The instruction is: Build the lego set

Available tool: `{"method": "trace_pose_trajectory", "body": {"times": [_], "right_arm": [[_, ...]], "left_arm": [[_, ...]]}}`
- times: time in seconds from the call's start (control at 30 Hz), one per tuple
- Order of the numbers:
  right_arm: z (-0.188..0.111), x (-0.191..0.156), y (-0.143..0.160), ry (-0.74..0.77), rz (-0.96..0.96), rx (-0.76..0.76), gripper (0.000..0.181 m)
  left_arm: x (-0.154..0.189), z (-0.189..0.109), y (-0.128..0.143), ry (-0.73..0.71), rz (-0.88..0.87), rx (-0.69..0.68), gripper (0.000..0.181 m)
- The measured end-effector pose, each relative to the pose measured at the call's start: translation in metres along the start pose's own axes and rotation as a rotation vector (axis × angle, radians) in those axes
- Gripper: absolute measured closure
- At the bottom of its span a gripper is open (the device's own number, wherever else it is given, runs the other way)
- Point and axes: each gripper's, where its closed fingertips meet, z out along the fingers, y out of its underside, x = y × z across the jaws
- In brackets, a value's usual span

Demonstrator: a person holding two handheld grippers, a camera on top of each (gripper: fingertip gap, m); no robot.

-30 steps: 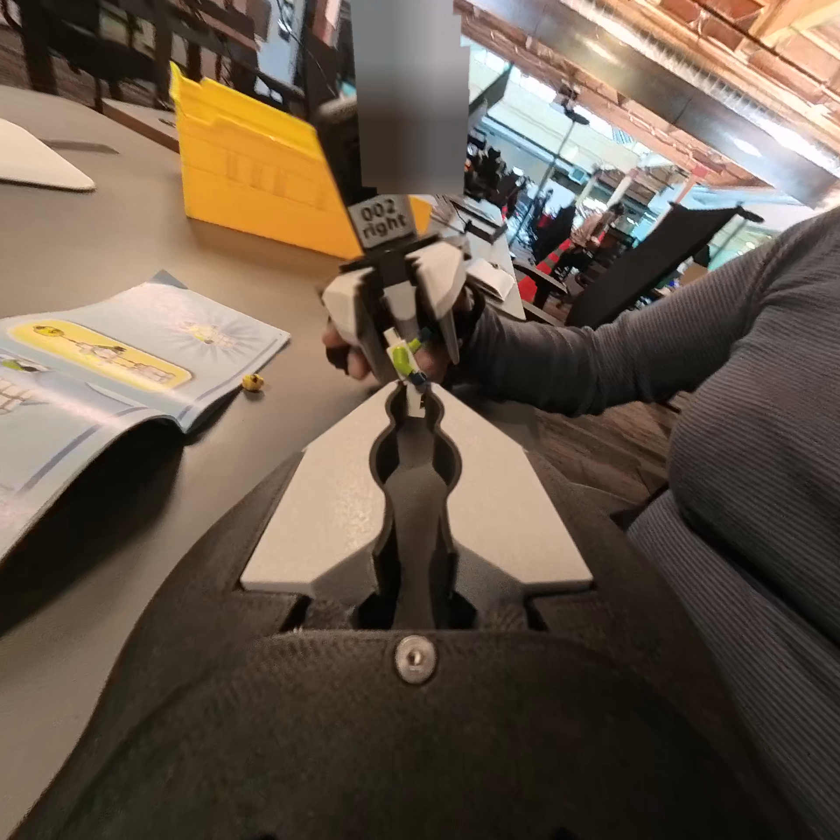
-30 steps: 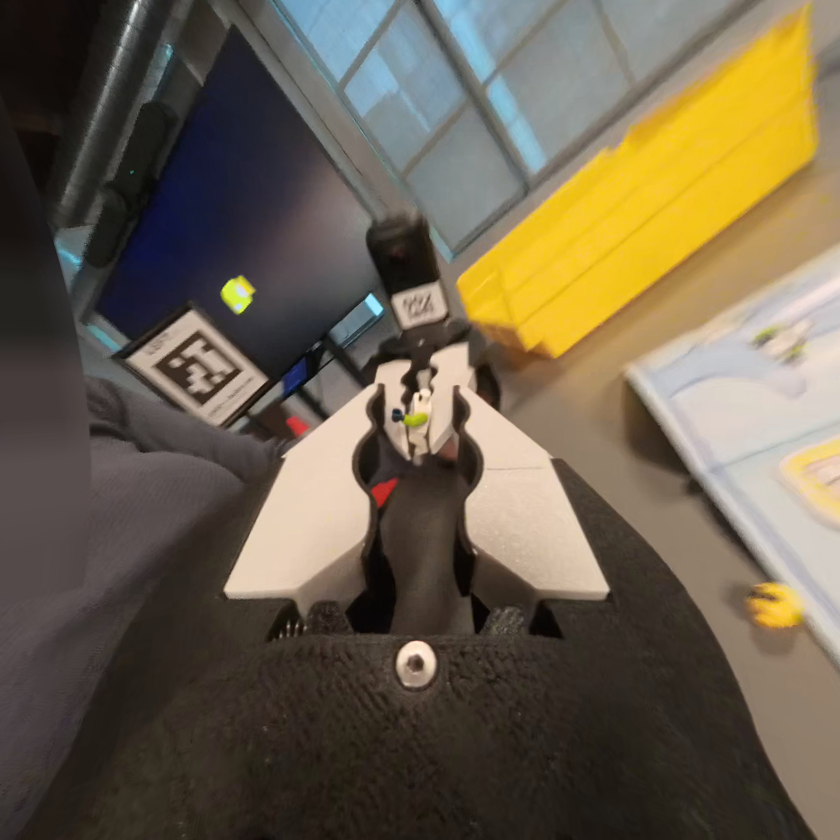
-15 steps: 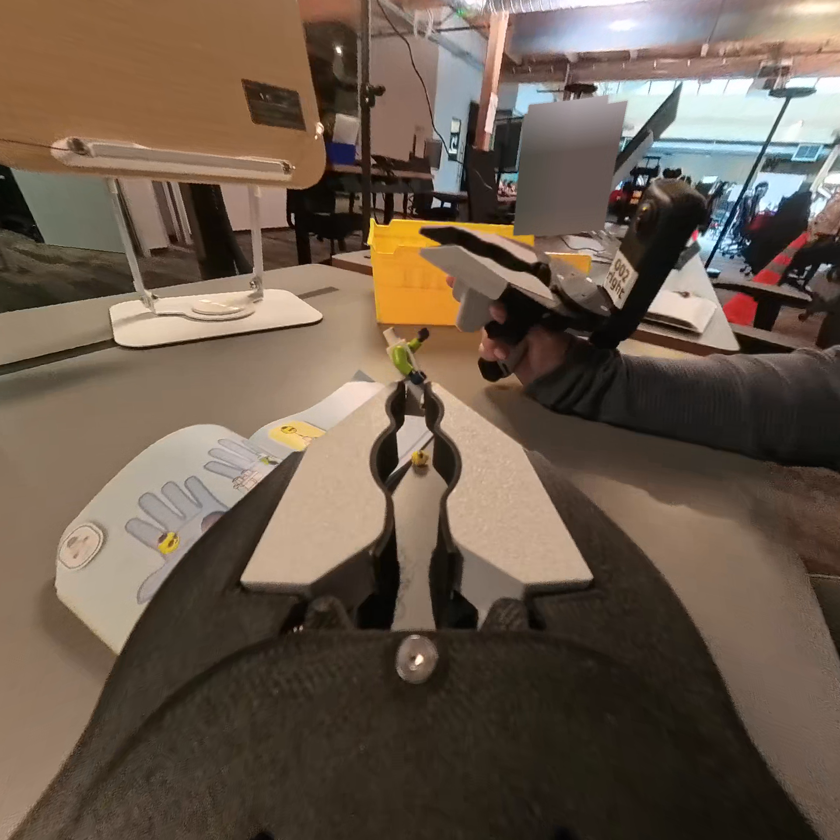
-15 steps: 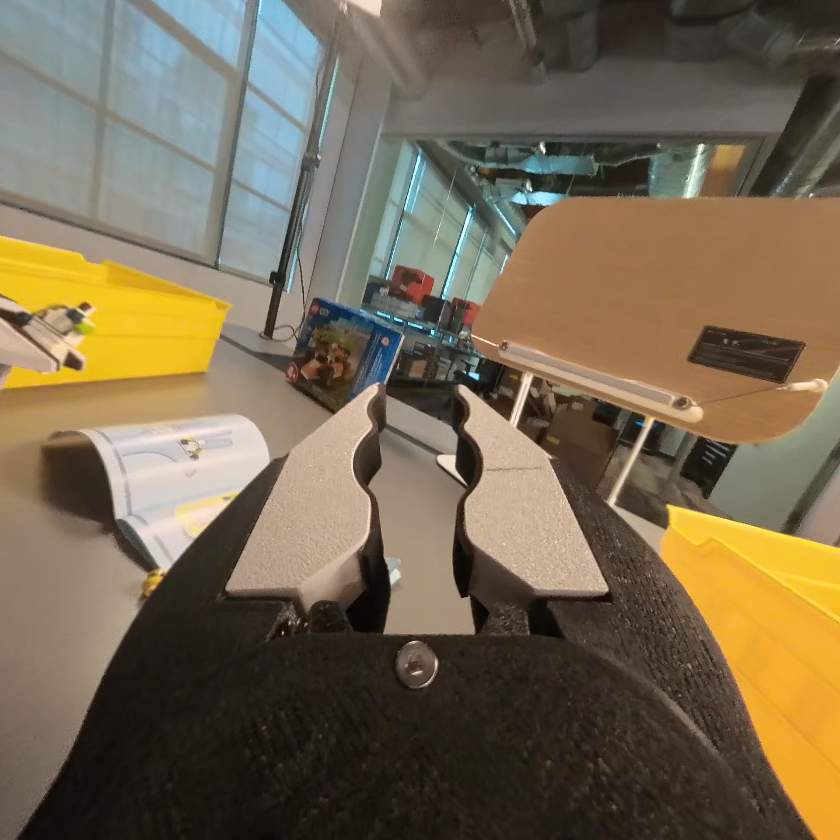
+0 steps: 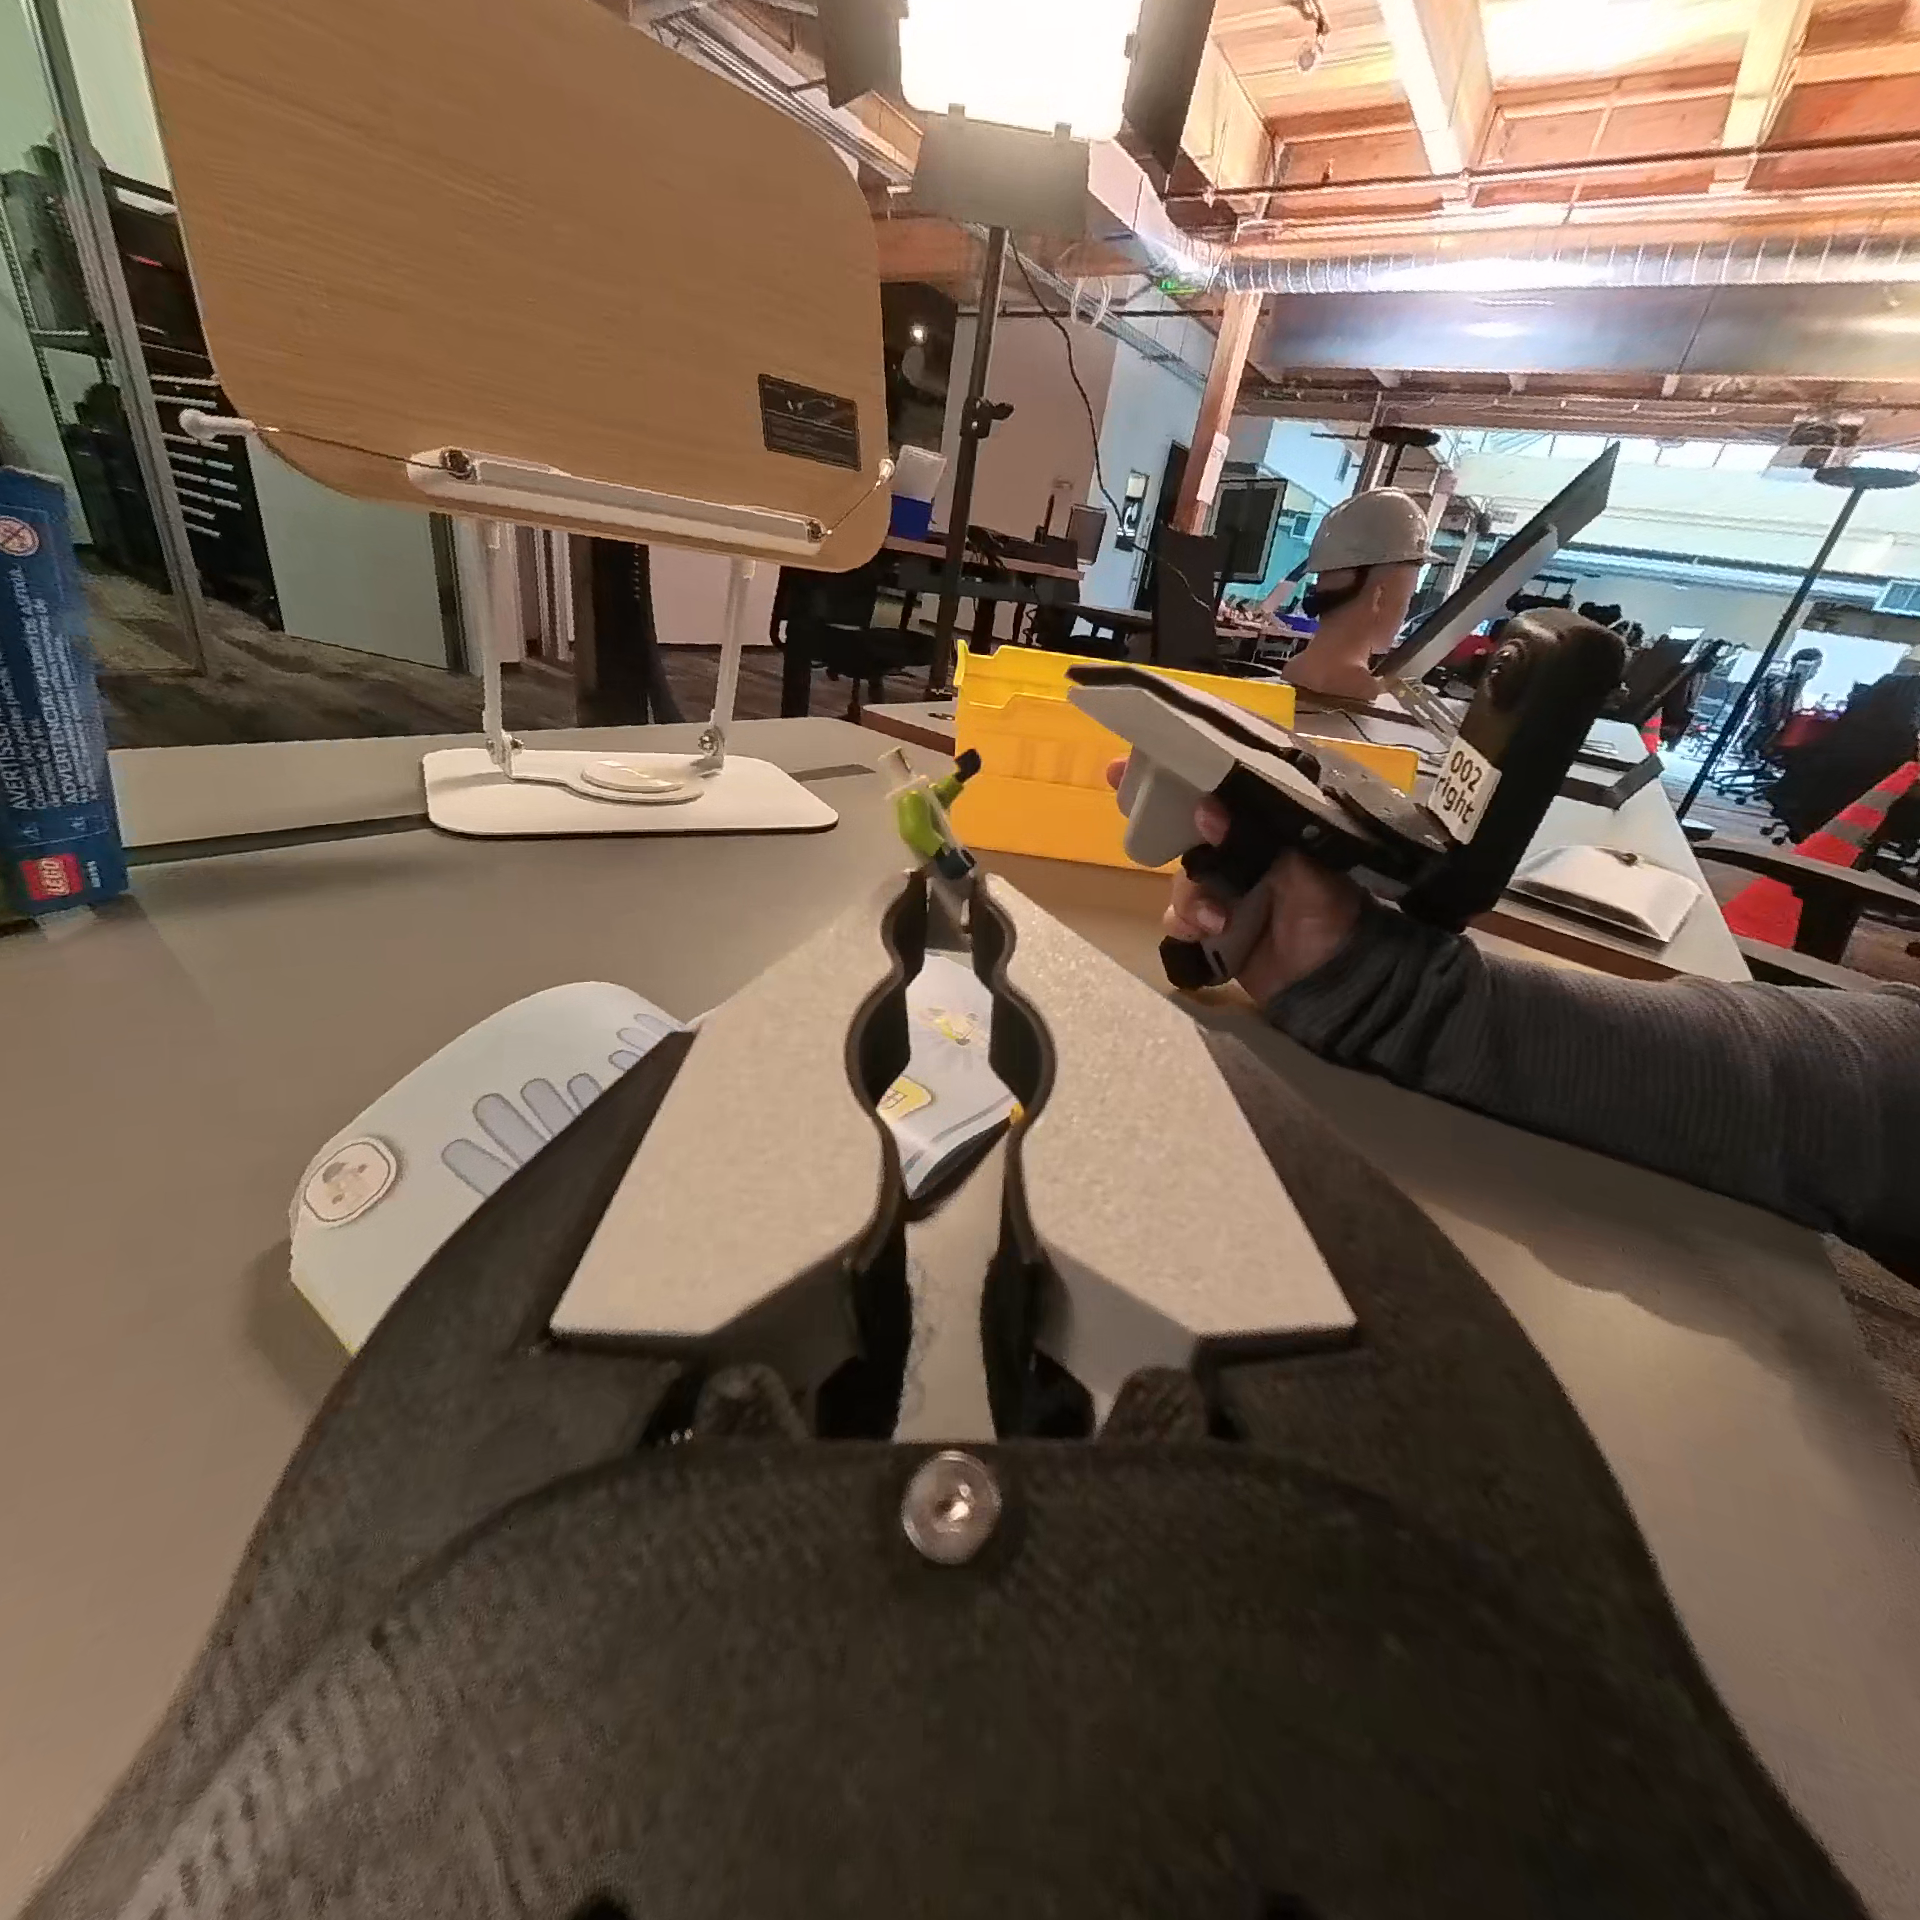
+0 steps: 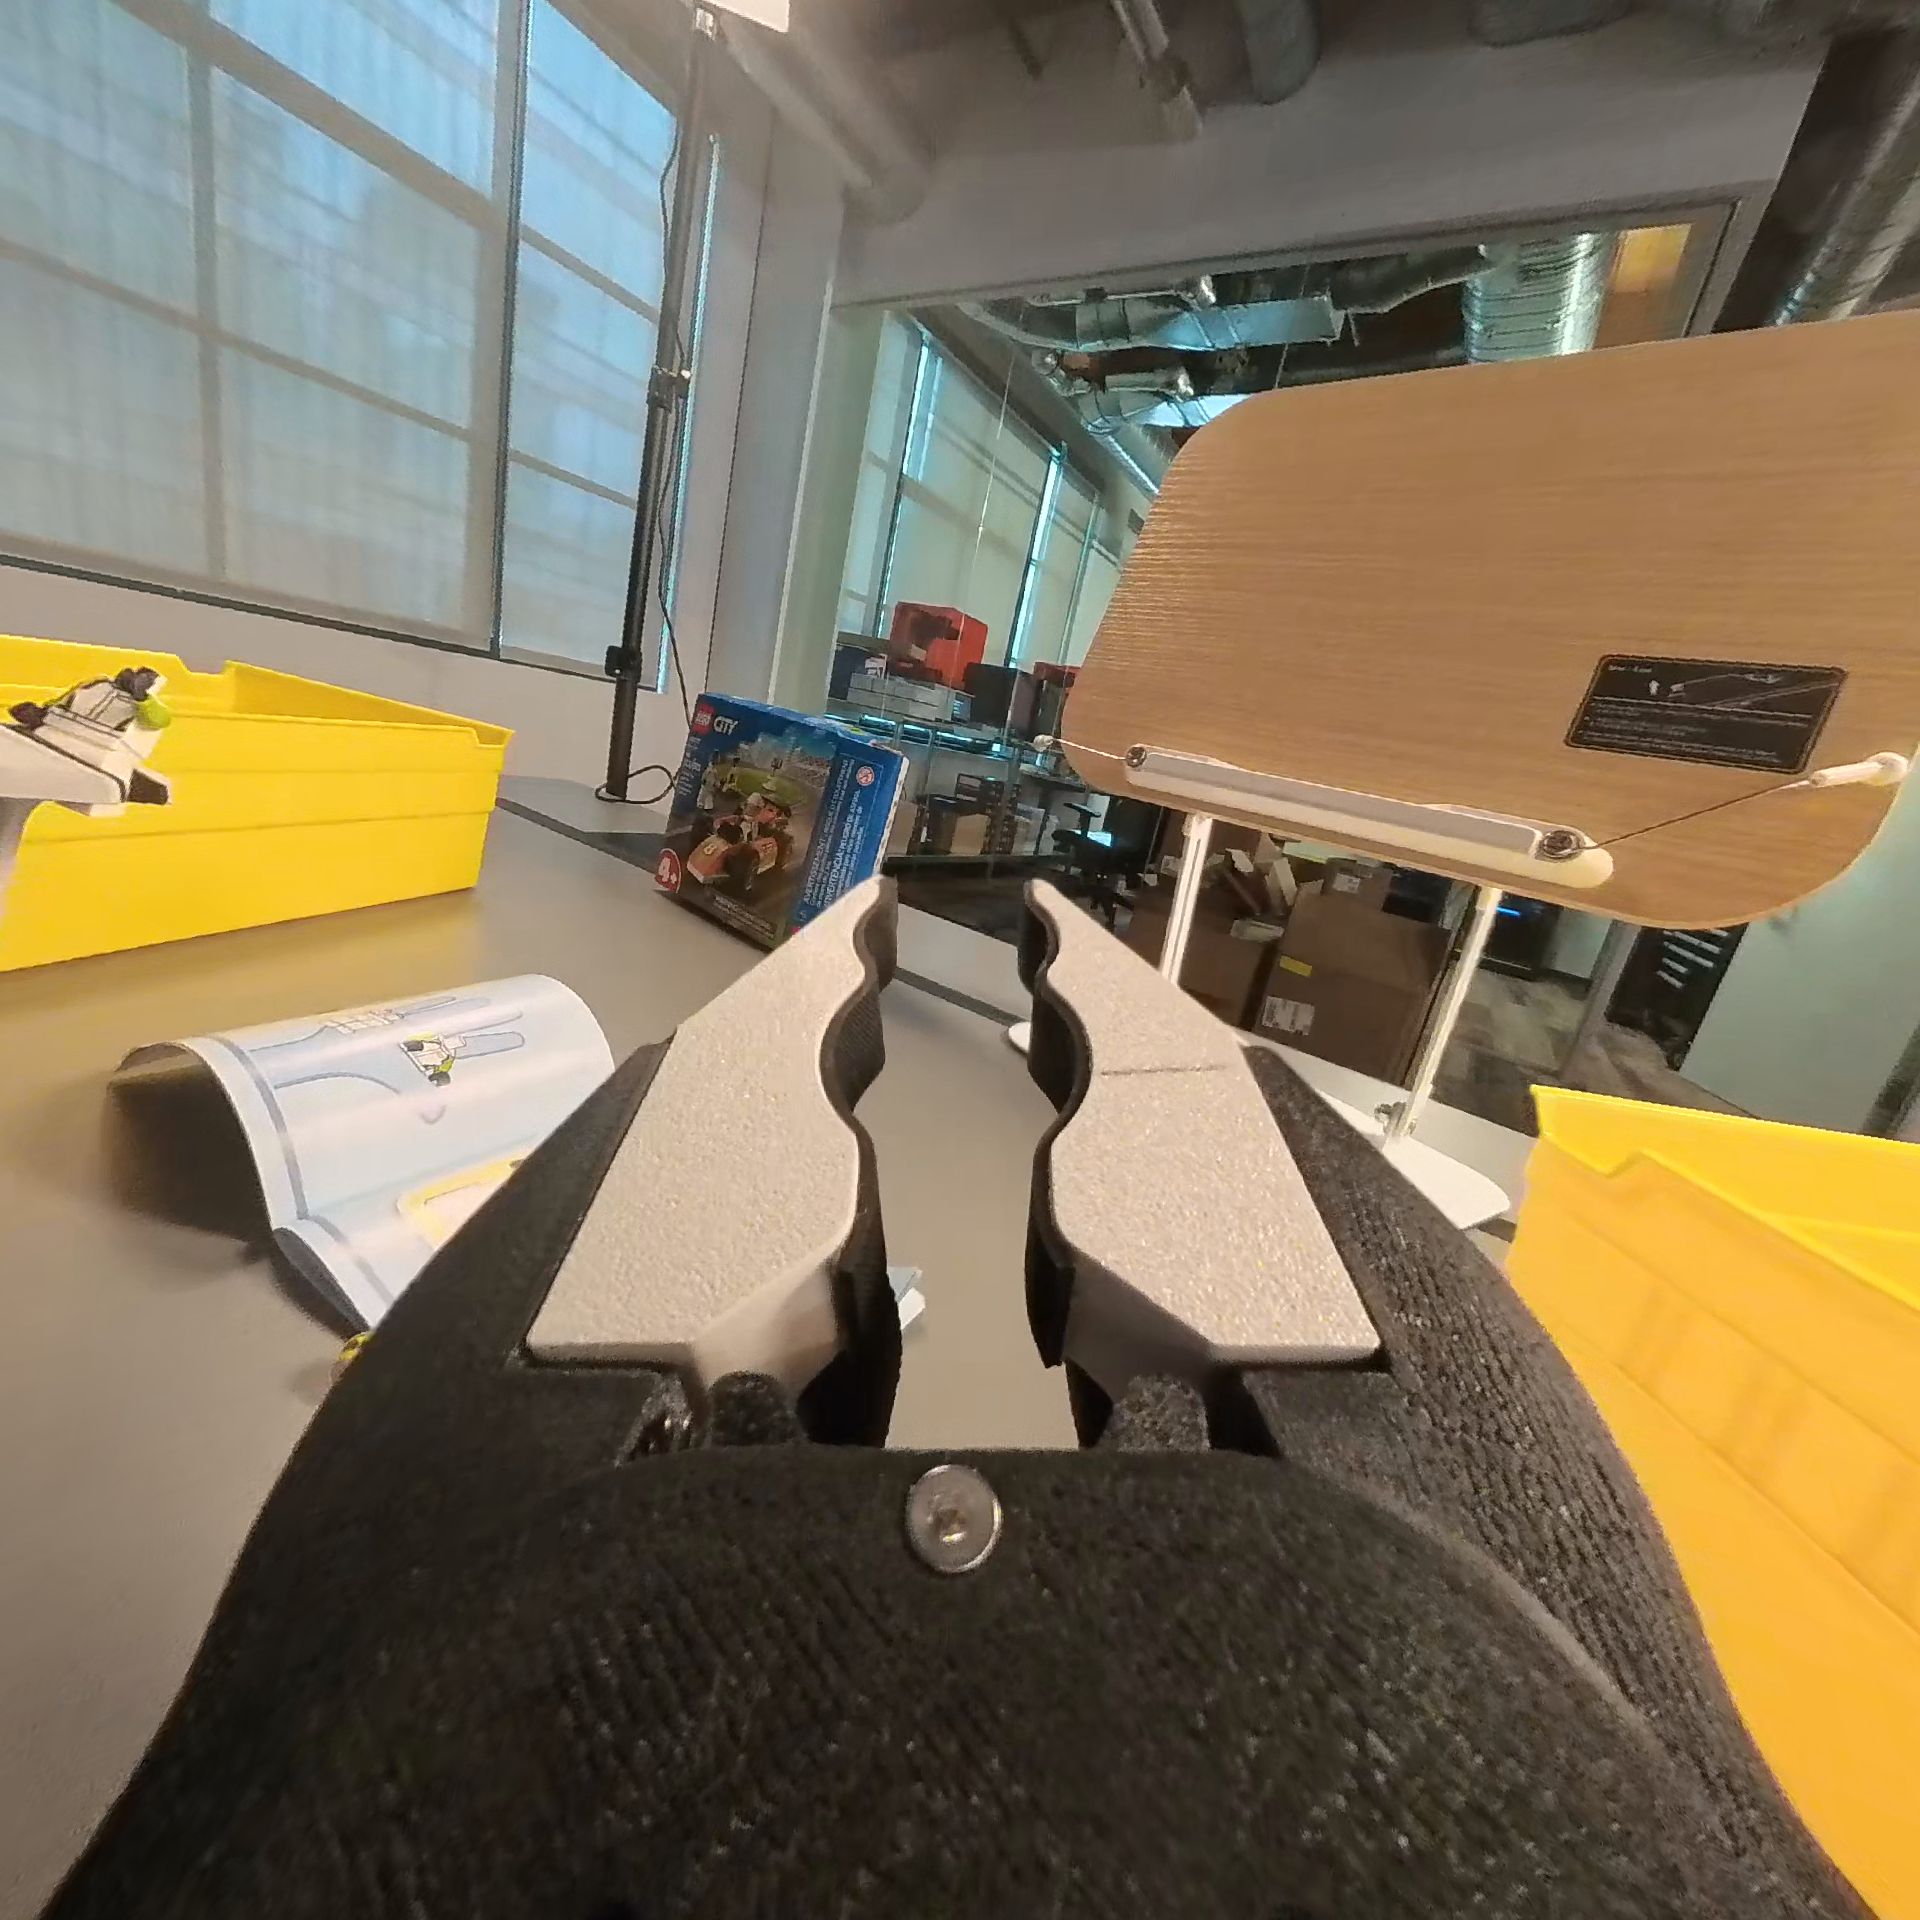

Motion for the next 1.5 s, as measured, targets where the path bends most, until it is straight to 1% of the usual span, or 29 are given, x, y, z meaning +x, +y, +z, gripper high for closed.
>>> {"method": "trace_pose_trajectory", "body": {"times": [0.17,0.23,0.37,0.43,0.67,0.9,1.5], "right_arm": [[0.000,0.000,0.002,0.003,-0.002,-0.012,0.162],[0.001,0.001,0.003,0.006,0.000,-0.014,0.162],[0.001,0.003,0.004,0.011,0.010,-0.021,0.163],[0.001,0.003,0.005,0.014,0.013,-0.026,0.163],[0.002,0.004,0.007,0.015,0.016,-0.031,0.164],[0.002,0.004,0.007,0.015,0.017,-0.032,0.165],[0.002,0.006,0.007,0.017,0.028,-0.031,0.166]], "left_arm": [[-0.003,-0.001,0.000,-0.025,0.015,0.002,0.176],[-0.012,-0.004,-0.003,-0.092,0.043,0.014,0.176],[-0.038,-0.021,-0.014,-0.299,0.124,0.062,0.176],[-0.044,-0.028,-0.019,-0.350,0.147,0.082,0.176],[-0.043,-0.026,-0.018,-0.346,0.155,0.076,0.176],[-0.047,-0.029,-0.019,-0.348,0.109,0.099,0.176],[-0.046,-0.029,-0.019,-0.342,0.106,0.100,0.176]]}}
